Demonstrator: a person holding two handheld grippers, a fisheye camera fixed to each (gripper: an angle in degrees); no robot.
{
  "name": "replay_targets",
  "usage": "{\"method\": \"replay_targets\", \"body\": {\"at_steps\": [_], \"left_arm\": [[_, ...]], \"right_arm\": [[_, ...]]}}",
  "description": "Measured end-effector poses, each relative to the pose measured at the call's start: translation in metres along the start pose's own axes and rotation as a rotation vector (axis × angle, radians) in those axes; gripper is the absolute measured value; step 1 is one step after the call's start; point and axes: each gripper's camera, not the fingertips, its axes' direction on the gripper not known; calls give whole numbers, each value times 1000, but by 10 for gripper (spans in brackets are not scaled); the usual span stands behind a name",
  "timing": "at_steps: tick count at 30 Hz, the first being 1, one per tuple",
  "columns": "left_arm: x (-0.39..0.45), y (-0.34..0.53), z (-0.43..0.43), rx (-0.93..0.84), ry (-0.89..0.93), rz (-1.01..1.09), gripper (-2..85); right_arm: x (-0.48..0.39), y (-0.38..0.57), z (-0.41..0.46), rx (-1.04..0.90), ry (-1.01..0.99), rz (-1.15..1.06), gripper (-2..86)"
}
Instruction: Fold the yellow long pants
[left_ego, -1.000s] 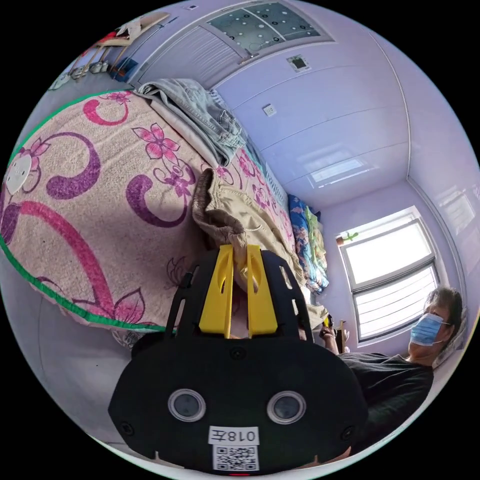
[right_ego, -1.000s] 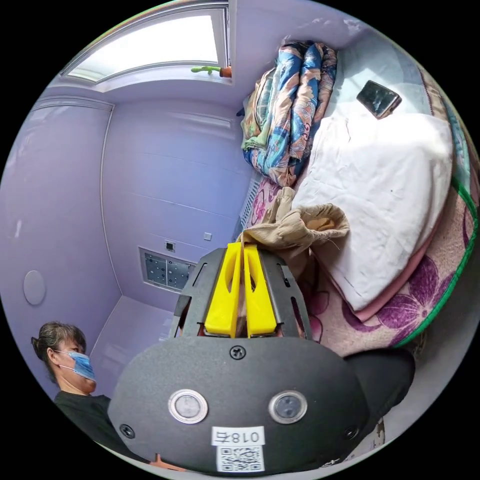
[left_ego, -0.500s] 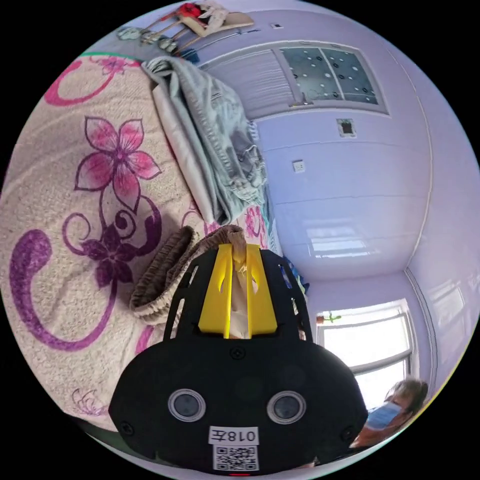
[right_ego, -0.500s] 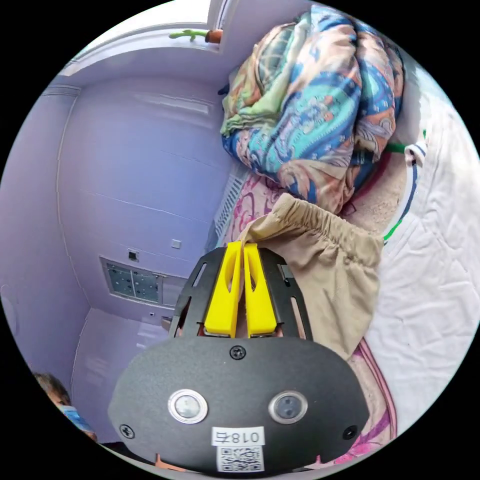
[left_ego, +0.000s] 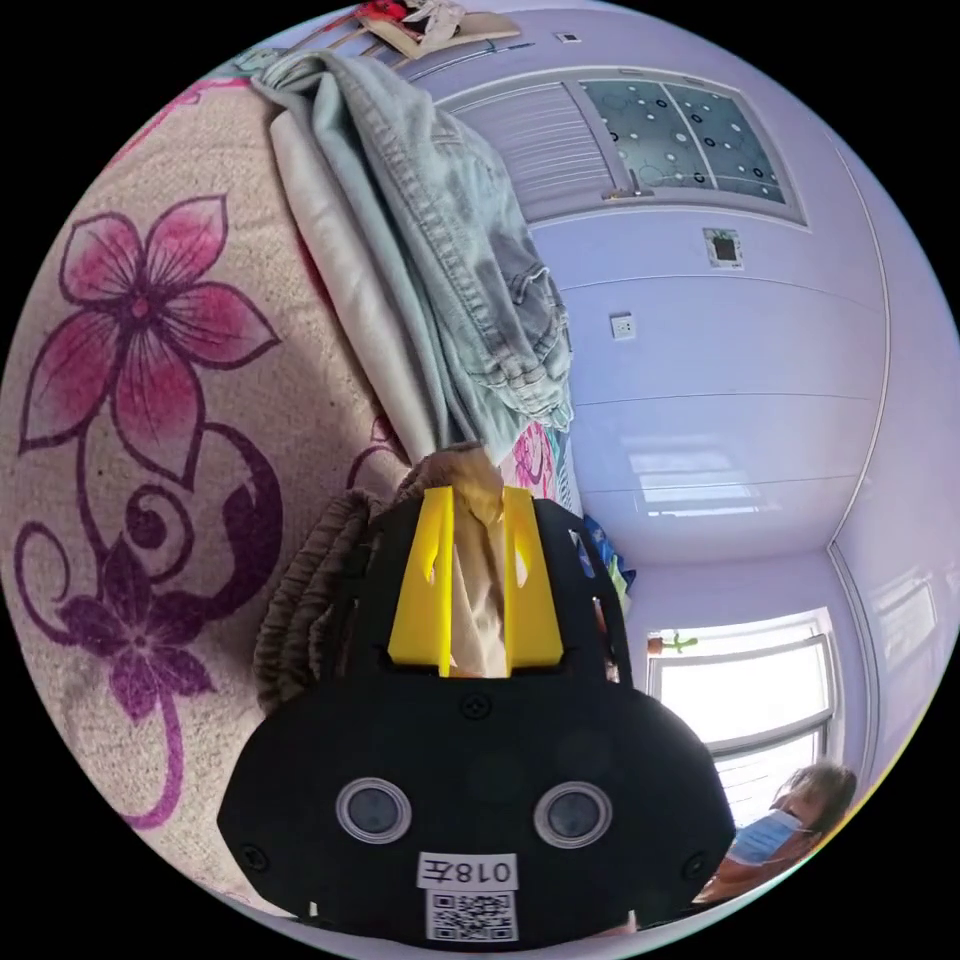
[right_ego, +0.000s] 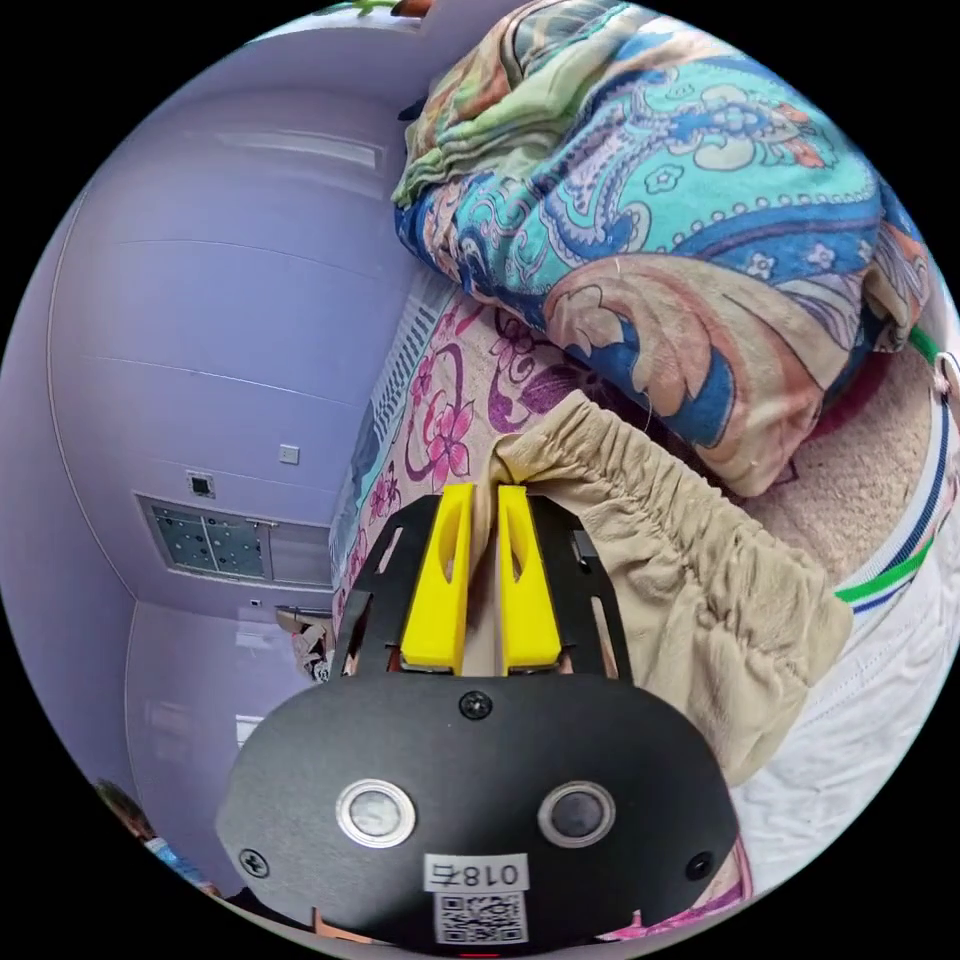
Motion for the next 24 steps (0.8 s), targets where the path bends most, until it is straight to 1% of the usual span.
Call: {"method": "replay_targets", "body": {"at_steps": [2,5,7,10,12,14,16,17,19,22,24], "left_arm": [[16,4,-7,-18,17,48,111],[59,26,-30,-91,-22,224,125],[91,60,-60,-83,-10,371,122],[125,109,-98,-45,53,508,112],[143,143,-105,-77,60,553,98],[158,178,-100,-129,9,587,95],[180,224,-86,-179,-81,620,95],[185,234,-82,-184,-103,628,96],[208,267,-67,-174,-224,644,101],[239,283,-45,-229,-228,619,114],[260,285,-36,-230,-243,617,120]], "right_arm": [[-1,-5,5,-50,-2,0,102],[-11,0,-6,-77,3,-88,112],[-15,13,-20,-84,-20,-155,112],[-15,48,-53,-70,-53,-266,108],[-7,84,-80,-48,-49,-295,105],[0,110,-92,-67,-43,-310,105],[8,135,-98,-84,-46,-318,106],[12,150,-99,-103,-45,-328,106],[16,168,-99,-122,-47,-342,106],[21,192,-97,-123,-75,-342,100],[22,207,-95,-145,-97,-349,93]]}}
